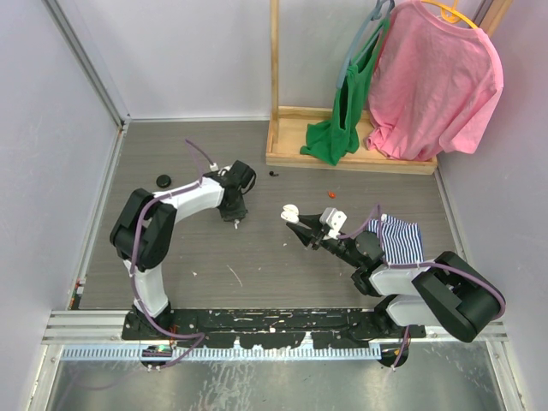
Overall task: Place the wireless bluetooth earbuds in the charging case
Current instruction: Pick up the earbud from the center of the board, then place the earbud in the charging case.
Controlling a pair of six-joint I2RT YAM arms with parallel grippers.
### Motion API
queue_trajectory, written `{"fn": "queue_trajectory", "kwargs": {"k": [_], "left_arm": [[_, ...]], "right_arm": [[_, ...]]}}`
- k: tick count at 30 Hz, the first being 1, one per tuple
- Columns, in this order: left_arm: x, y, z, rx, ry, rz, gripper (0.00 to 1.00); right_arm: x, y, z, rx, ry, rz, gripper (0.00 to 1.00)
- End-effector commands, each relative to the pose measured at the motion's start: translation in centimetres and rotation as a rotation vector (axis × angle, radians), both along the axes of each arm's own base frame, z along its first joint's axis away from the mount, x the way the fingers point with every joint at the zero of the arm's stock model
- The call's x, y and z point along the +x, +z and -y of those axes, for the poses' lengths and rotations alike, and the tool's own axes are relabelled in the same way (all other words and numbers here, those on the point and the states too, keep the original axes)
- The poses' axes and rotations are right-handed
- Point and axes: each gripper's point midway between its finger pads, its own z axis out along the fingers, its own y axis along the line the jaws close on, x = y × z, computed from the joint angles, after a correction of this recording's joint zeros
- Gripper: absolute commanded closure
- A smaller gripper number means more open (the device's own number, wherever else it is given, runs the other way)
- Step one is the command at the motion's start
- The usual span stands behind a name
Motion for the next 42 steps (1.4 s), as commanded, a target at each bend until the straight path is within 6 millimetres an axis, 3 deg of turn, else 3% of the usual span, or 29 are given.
{"fn": "queue_trajectory", "kwargs": {"k": [1, 13, 22, 30, 37, 42], "left_arm": [[-0.5, 2.1, -0.2, -0.029, 0.006, 0.04, 0.86], [-1.1, 10.8, 0.9, -0.012, -0.079, 0.325, 0.85], [-3.2, 18.5, 3.1, -0.062, -0.161, 0.572, 0.84], [-5.2, 24.3, 5.2, -0.174, -0.218, 0.74, 0.85], [-6.8, 27.6, 7.3, -0.313, -0.263, 0.863, 0.86], [-7.7, 28.9, 8.9, -0.367, -0.316, 0.909, 0.86]], "right_arm": [[0.0, 2.8, -0.4, 0.055, 0.015, 0.073, 0.93], [-0.3, 3.2, -0.4, 0.078, 0.026, 0.073, 0.93], [-0.7, 4.3, -0.6, 0.117, 0.047, 0.082, 0.93], [-0.7, 5.5, -0.6, 0.15, 0.051, 0.094, 0.93], [-0.7, 6.5, -0.6, 0.186, 0.049, 0.096, 0.93], [-0.8, 7.1, -0.5, 0.218, 0.054, 0.095, 0.93]]}}
